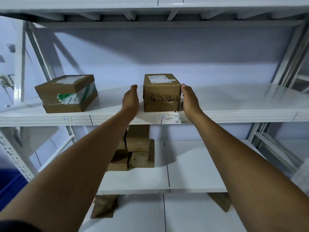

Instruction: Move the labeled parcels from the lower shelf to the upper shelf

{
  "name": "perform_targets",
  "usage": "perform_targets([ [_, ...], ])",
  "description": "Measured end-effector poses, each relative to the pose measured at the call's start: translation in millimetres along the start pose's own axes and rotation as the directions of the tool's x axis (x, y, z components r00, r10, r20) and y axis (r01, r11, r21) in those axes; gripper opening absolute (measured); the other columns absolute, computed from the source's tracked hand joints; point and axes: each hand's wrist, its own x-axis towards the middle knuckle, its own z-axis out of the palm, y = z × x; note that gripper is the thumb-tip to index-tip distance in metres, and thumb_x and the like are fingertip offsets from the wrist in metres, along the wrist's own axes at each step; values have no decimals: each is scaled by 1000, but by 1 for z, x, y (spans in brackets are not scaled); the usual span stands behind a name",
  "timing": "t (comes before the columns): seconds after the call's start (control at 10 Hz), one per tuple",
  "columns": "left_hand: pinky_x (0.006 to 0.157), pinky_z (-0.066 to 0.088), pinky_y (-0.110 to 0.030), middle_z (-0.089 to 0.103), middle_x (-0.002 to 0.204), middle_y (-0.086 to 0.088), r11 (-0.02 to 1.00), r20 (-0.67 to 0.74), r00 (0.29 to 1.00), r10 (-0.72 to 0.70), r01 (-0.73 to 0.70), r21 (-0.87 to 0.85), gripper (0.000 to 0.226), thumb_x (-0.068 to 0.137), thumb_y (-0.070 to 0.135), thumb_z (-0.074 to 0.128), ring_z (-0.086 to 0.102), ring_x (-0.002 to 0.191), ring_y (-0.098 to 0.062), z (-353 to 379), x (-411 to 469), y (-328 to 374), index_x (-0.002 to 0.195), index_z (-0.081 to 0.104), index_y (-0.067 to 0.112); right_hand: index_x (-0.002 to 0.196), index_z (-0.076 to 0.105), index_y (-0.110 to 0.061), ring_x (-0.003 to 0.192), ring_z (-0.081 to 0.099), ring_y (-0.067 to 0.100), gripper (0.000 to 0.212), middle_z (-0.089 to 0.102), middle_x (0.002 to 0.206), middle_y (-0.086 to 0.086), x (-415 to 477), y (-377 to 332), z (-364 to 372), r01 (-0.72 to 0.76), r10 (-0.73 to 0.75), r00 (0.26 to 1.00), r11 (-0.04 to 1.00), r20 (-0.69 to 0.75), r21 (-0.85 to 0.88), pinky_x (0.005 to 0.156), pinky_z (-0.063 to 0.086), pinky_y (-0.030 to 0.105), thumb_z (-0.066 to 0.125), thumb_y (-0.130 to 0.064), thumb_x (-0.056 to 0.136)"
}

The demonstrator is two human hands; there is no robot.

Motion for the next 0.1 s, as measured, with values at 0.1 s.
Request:
perform_targets([
  [0.1, 117, 32, -42, 45, 161, -12, 996, 63, 997, -49, 53, -67, 61, 105, 46, 36, 43, 145, -31, -12, -5, 10, 154, 45, 13, 138, 54, -19, 126, 51, 24, 52, 56, 132, 4, -7, -5, -9, -49, 49, 999, 997, -2, -67, 106, 39, 39, 30, -52, 107],
])
